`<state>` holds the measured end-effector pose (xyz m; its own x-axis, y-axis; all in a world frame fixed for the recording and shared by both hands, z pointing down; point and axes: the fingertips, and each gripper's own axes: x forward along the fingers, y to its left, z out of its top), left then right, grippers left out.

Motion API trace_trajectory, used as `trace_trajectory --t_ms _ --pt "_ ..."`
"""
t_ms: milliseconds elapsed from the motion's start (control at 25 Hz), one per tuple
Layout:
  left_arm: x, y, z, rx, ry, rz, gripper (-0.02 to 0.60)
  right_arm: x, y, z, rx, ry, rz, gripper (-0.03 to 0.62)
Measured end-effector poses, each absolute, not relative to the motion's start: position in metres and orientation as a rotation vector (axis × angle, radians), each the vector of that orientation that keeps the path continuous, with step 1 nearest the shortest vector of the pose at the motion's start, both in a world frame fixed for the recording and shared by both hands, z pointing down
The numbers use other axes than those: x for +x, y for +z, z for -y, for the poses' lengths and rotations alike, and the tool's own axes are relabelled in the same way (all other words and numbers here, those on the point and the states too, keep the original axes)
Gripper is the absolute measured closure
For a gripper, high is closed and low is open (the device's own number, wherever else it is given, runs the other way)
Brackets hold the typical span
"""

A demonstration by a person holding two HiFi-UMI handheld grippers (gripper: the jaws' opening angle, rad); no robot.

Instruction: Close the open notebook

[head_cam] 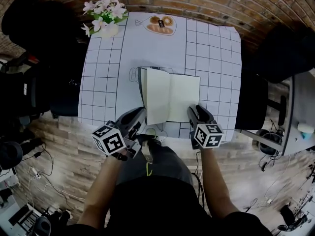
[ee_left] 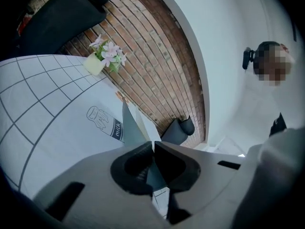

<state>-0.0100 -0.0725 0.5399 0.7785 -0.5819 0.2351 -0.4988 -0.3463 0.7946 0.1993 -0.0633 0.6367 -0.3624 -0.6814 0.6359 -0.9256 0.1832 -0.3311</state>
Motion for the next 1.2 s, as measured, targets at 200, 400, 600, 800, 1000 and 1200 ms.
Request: trace_trajectory --t_ms 200,400,600,800,1000,1200 --pt "0.012 0.523 0.070 2.040 -0.160 0.720 0.552 0.199 0.636 0.063 1.518 0.984 2.133 0.414" --pt "0.026 0.513 0.069 2.056 -0.205 0.676 0.552 0.201 0.633 0.064 1.533 1.008 2.153 0.414" --pt "0.041 0.505 0.066 2.078 -0.234 0.611 0.551 0.211 0.628 0.064 1.596 1.069 2.173 0.430" --pt "0.062 0.501 0.061 2.094 -0.241 0.533 0.551 0.228 0.622 0.056 1.659 1.068 2.148 0.430" --pt "0.084 0.502 0.058 2.102 -0.232 0.480 0.551 0.249 0.615 0.051 1.727 1.055 2.127 0.433" --pt "0.102 0.505 0.055 2.108 -0.214 0.443 0.551 0.260 0.615 0.043 1.758 1.069 2.113 0.433"
